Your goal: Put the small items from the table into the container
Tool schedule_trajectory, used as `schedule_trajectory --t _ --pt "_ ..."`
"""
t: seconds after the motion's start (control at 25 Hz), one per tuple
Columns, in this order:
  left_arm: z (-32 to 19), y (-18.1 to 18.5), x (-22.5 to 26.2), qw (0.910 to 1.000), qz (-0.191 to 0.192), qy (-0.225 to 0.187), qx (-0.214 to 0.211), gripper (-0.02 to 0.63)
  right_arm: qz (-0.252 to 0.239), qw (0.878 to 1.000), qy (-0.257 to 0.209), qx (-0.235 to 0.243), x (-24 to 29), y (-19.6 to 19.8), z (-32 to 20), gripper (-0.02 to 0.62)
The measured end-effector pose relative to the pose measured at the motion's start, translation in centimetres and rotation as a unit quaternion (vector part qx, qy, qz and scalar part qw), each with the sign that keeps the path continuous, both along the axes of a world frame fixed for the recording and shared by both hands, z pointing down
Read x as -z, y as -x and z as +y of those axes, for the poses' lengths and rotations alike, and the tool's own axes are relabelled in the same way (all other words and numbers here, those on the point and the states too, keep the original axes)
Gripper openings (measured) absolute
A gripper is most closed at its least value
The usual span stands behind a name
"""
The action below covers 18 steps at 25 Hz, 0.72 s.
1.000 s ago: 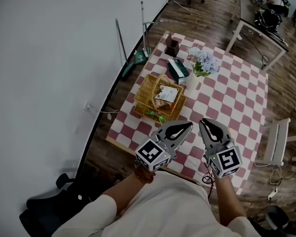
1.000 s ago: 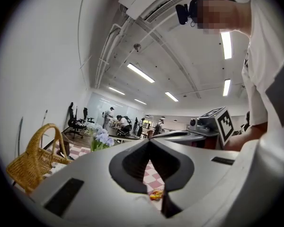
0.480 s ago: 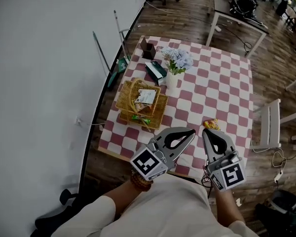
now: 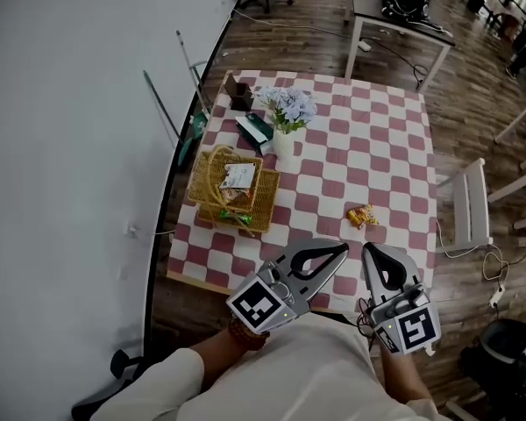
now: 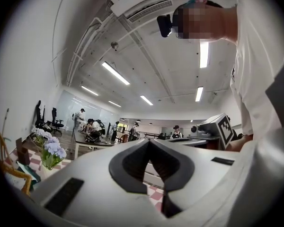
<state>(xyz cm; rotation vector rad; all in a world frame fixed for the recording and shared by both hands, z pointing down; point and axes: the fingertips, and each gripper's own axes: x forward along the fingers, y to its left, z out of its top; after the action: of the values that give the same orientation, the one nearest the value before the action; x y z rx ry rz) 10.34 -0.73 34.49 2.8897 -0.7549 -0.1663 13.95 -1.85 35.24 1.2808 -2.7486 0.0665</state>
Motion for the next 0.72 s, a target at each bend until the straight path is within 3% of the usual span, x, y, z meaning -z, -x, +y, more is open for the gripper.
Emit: schedule_trajectory --t 0.72 --pt "0.83 -0.63 -0.35 0.9998 0.003 0.011 -0.019 0.018 -0.005 1.0 -0.001 -0.007 -0.08 -0.54 0.77 0.006"
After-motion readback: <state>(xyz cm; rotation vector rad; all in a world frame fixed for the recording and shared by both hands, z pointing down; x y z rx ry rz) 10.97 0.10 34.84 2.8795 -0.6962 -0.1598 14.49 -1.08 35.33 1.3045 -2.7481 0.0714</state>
